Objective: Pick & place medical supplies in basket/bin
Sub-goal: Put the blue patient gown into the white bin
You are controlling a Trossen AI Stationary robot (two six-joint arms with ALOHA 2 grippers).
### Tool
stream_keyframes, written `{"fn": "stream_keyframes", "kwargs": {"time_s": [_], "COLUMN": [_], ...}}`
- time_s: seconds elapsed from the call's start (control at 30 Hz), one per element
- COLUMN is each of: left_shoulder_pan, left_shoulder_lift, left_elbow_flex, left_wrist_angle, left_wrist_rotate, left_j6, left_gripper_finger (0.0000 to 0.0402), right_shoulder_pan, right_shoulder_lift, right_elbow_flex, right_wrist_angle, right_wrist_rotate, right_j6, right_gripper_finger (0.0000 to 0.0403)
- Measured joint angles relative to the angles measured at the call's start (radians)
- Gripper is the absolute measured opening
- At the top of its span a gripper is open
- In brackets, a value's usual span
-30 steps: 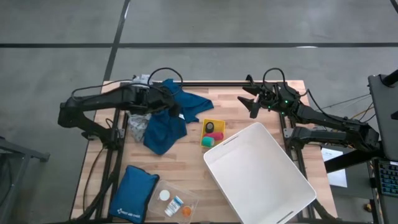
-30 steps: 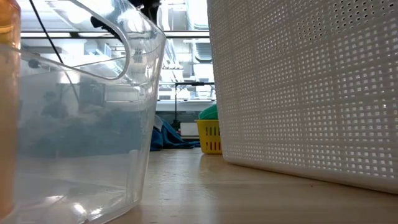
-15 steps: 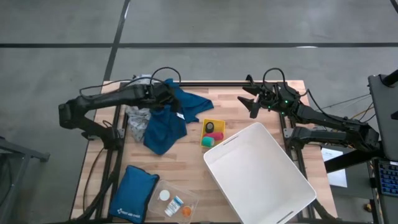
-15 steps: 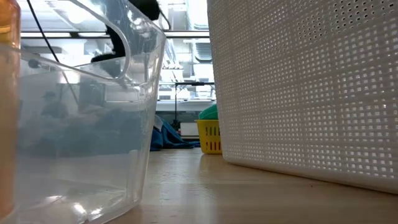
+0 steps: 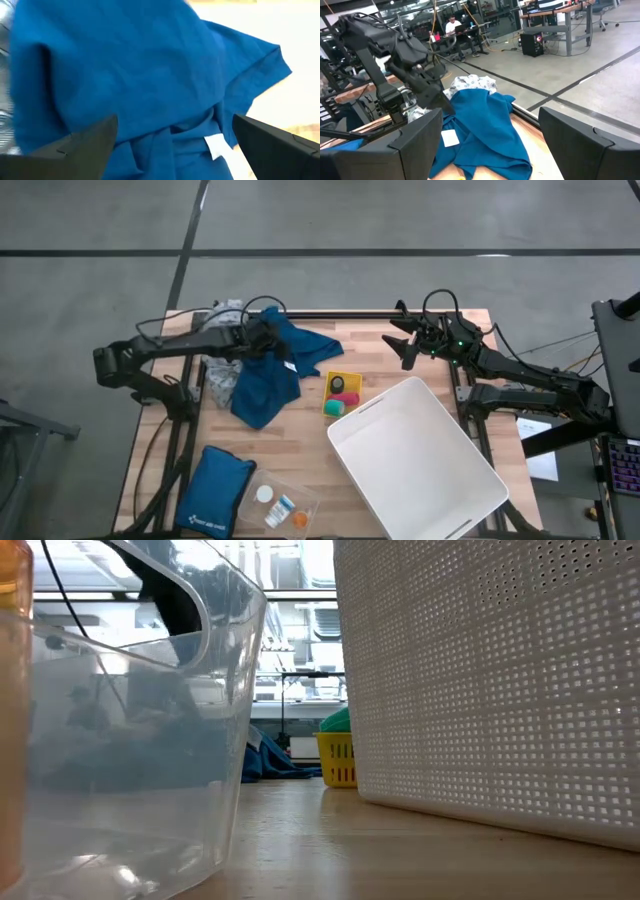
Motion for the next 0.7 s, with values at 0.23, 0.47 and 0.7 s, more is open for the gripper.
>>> {"fn": "stream_keyframes", "kwargs": {"time_s": [0.23, 0.47, 0.7], "left_shoulder_pan": [0.000, 0.000, -0.001], "left_shoulder_lift": [0.000, 0.000, 0.000], "left_elbow_flex": [-0.151, -0.278, -0.359], "left_wrist_angle": [0.160, 0.373, 0.482], "left_wrist_rotate": [0.020, 0.036, 0.093], "left_j6": [-0.015, -0.088, -0.084], "left_gripper_finger": [0.0400, 0.0400, 0.0400], "right_shoulder_pan": [0.000, 0.000, 0.000], "right_shoulder_lift": [0.000, 0.000, -0.001], "right_elbow_flex": [0.000, 0.000, 0.000], "right_wrist_angle": [0.000, 0.000, 0.000], "right_wrist_rotate": [0.000, 0.000, 0.000], "right_j6": [0.000, 0.000, 0.000], "right_gripper_finger": [0.0325, 0.0325, 0.0325]}}
